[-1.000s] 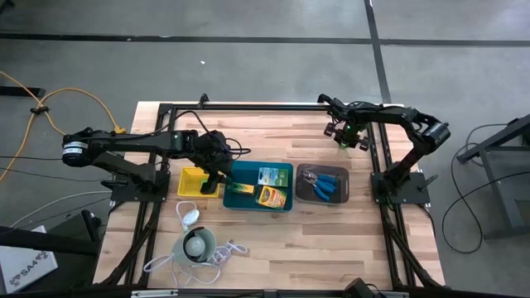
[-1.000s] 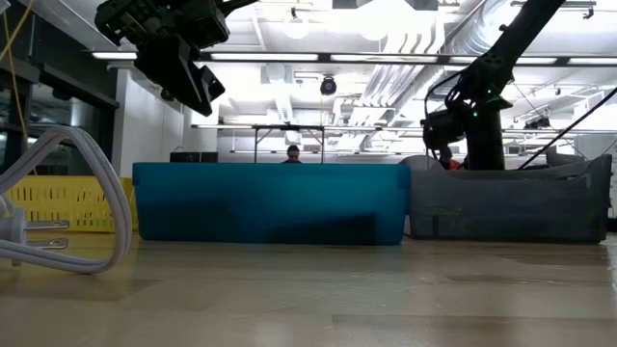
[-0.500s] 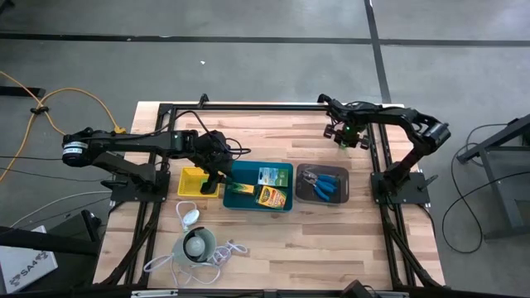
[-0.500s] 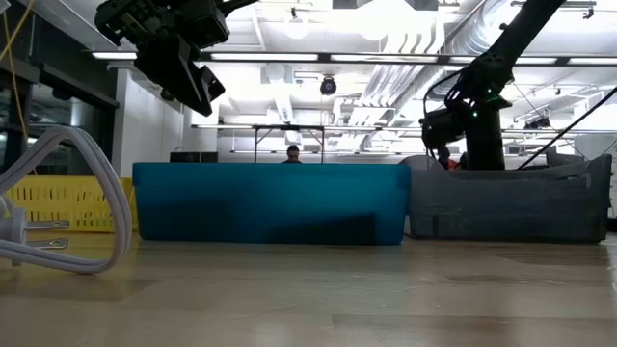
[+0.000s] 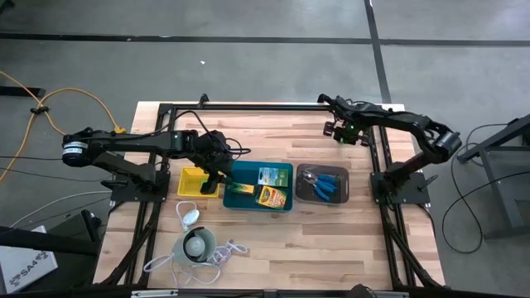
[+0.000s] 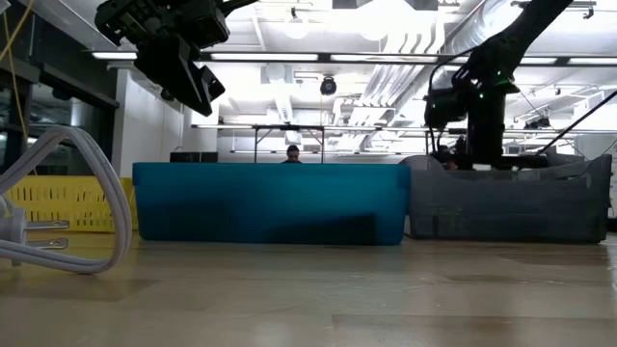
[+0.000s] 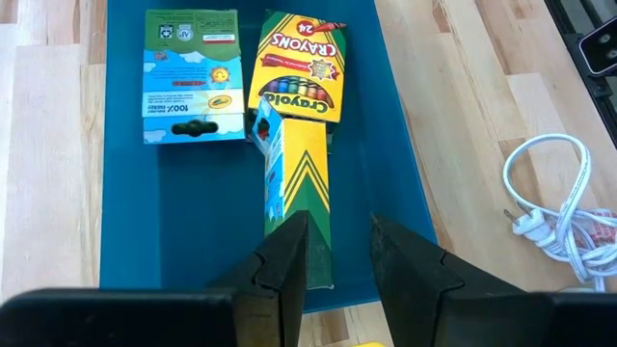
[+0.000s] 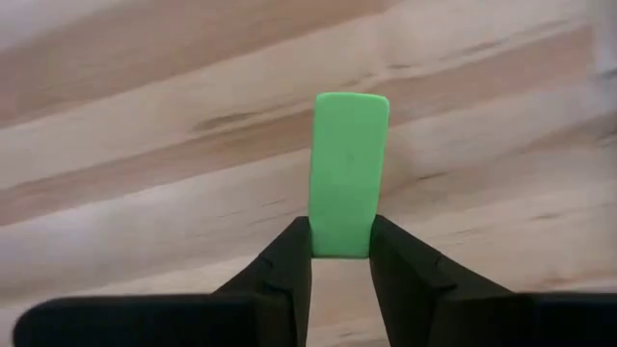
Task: Pick & Place School Supplies
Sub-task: Put the green eraser into the yellow bin
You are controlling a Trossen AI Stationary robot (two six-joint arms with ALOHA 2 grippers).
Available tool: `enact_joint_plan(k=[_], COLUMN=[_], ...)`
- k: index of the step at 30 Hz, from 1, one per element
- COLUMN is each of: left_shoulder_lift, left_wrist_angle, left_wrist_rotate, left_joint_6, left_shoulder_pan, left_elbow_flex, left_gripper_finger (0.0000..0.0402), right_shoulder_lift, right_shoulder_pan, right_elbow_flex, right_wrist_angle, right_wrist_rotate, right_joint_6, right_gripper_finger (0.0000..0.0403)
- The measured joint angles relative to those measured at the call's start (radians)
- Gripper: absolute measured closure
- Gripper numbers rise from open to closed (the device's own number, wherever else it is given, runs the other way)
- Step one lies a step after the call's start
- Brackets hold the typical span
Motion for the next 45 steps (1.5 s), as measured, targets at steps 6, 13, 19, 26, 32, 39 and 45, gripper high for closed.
enact_joint_plan(k=[6, 13, 19, 26, 32, 39, 45], left_shoulder_lift=[0.000, 0.000, 0.000, 0.000, 0.000, 0.000, 0.000], left_wrist_angle=[0.000, 0.000, 0.000, 0.002, 0.012, 0.023, 0.065], left_wrist_rotate=[0.000, 0.000, 0.000, 0.000, 0.000, 0.000, 0.015], left_joint_6=[0.003, 0.003, 0.003, 0.044, 0.060, 0.136, 0.234], left_shoulder_pan=[0.000, 0.000, 0.000, 0.000, 0.000, 0.000, 0.000], left_elbow_flex=[0.000, 0.000, 0.000, 0.000, 0.000, 0.000, 0.000], left_gripper_finger=[0.0293, 0.0293, 0.0293, 0.0293, 0.0293, 0.0293, 0.0293], right_shoulder_lift=[-0.062, -0.097, -0.101, -0.101, -0.101, -0.101, -0.101], right_shoulder_pan=[0.047, 0.116, 0.187, 0.295, 0.394, 0.517, 0.630], right_elbow_flex=[0.001, 0.002, 0.003, 0.003, 0.004, 0.004, 0.004], right_wrist_angle=[0.092, 0.266, 0.442, 0.647, 0.773, 0.842, 0.882], right_wrist_rotate=[-0.052, -0.136, -0.220, -0.287, -0.288, -0.278, -0.252], right_joint_6=[-0.023, -0.023, -0.022, -0.016, -0.015, -0.015, -0.015], right_gripper_finger=[0.0319, 0.0320, 0.0319, 0.0319, 0.0322, 0.0322, 0.0322])
